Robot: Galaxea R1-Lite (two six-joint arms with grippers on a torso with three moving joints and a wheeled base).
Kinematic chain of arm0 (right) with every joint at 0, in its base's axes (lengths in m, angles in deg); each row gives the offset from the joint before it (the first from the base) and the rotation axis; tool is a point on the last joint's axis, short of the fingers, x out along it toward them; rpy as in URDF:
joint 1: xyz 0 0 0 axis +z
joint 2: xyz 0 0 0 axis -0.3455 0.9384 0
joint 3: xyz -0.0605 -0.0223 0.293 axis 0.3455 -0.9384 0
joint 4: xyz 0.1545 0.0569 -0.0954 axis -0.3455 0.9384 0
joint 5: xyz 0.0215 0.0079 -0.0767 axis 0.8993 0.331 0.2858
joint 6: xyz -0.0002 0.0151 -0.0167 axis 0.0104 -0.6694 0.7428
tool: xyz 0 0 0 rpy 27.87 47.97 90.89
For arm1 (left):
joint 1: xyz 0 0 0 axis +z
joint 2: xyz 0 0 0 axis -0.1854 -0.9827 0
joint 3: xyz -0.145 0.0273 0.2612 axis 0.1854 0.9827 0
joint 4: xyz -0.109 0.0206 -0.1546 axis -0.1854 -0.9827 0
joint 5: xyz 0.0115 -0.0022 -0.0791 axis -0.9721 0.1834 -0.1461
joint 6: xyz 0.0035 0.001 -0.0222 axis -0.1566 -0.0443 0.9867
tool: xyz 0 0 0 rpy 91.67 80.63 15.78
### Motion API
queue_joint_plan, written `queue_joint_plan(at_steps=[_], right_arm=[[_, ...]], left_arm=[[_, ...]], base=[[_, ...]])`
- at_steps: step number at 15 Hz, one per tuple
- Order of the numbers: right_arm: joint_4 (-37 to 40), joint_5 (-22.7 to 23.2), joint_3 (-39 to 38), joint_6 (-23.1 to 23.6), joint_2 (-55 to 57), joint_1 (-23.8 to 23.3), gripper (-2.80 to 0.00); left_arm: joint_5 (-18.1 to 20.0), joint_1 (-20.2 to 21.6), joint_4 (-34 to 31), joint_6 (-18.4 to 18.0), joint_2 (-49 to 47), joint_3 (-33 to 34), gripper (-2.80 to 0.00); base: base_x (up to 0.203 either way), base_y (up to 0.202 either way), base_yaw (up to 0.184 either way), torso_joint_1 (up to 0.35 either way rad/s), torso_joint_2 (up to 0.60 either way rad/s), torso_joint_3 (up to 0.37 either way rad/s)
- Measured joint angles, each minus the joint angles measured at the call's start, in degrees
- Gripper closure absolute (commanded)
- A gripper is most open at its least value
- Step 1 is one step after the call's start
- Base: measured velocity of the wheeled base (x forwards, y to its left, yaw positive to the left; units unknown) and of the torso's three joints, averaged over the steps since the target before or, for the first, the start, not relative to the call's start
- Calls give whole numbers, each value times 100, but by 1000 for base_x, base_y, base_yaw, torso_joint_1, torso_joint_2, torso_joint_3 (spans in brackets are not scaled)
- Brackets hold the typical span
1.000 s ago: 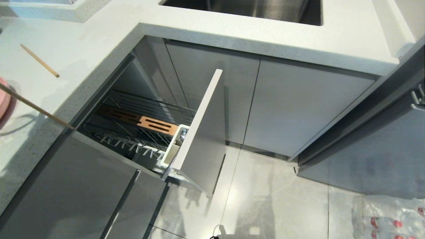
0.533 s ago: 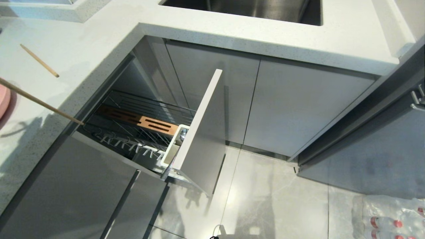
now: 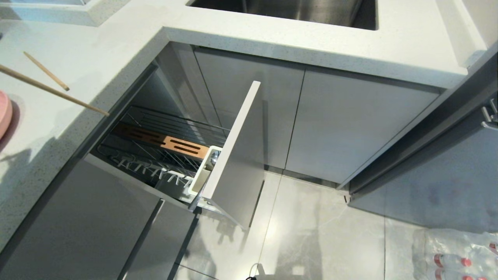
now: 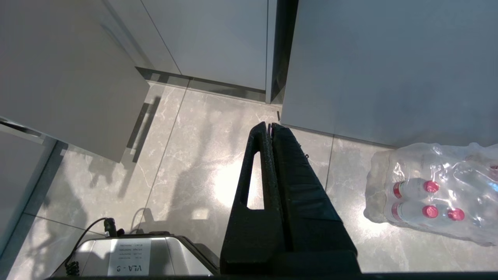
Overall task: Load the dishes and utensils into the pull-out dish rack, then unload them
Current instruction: Take the chopsticks out of the cupboard
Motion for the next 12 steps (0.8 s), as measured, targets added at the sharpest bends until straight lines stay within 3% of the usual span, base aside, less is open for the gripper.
queue_joint_plan(at_steps=[4, 7, 10, 12], right_arm=[[0, 0, 0, 0, 0, 0, 0], [0, 0, 0, 0, 0, -2, 0], [0, 0, 0, 0, 0, 0, 0], [0, 0, 0, 0, 0, 0, 0]], left_arm=[[-138, 485, 804, 6, 203, 2, 0], [-466, 1344, 942, -60, 175, 10, 0], [-537, 2359, 1050, -176, 4, 32, 0], [-546, 2895, 1466, -204, -181, 76, 0]], base=[[0, 0, 0, 0, 0, 0], [0, 0, 0, 0, 0, 0], [0, 0, 0, 0, 0, 0], [0, 0, 0, 0, 0, 0]])
